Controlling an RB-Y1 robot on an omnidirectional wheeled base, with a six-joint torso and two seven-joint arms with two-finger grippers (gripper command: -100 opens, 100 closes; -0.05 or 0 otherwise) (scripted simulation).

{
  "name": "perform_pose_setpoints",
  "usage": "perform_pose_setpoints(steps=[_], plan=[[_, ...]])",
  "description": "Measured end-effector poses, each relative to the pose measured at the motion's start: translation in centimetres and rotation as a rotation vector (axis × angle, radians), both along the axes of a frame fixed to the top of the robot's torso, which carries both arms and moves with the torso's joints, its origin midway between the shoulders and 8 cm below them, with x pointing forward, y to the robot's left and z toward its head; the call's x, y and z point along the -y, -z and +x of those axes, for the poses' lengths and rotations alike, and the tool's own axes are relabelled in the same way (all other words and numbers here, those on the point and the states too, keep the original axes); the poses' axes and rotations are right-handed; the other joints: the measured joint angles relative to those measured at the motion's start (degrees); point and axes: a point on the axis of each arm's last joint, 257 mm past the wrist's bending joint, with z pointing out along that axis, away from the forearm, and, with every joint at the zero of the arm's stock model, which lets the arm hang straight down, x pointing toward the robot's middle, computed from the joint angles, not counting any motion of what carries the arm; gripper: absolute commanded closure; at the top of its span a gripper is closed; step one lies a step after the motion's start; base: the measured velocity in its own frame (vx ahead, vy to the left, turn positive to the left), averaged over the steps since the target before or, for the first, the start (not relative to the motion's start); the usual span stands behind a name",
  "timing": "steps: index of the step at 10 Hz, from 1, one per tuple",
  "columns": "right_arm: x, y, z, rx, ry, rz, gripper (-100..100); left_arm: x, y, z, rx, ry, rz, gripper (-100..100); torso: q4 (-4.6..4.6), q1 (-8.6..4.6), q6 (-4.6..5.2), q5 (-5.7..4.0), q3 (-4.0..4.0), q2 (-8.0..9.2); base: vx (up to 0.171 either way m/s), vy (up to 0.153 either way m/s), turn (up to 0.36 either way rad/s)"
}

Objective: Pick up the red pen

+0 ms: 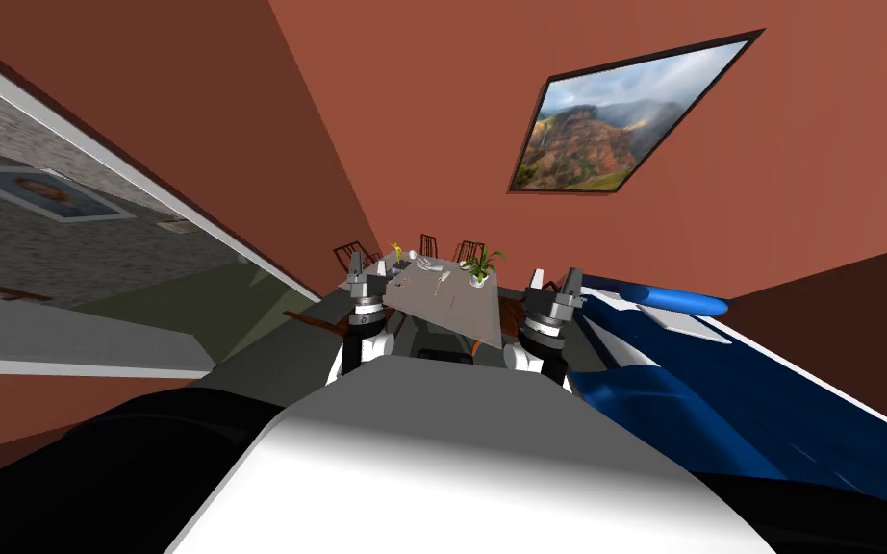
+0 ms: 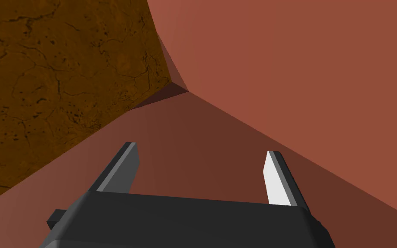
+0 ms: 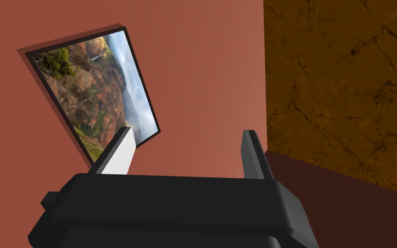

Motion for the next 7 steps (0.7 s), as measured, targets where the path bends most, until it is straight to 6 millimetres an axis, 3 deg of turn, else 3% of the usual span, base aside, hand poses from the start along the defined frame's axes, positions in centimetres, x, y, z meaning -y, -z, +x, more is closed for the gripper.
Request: perform_pose_setpoints(steps=[3, 7], plan=[[0.4, 1.7, 1.5, -0.061, -0.043, -0.038, -100, 0.0, 0.0, 0.0, 0.000, 0.000, 0.000, 0, 0.01, -0.09, -0.01, -0.02, 0.04, 0.07, -0.023, -0.013, 0.114], [3.1, 6.6, 4.8, -0.220, -0.088, -0.035, -100, 0.0, 0.0, 0.0, 0.000, 0.000, 0.000, 0, 0.03, -0.10, -0.01, -0.02, 0.07, 0.12, -0.034, -0.014, 0.164]])
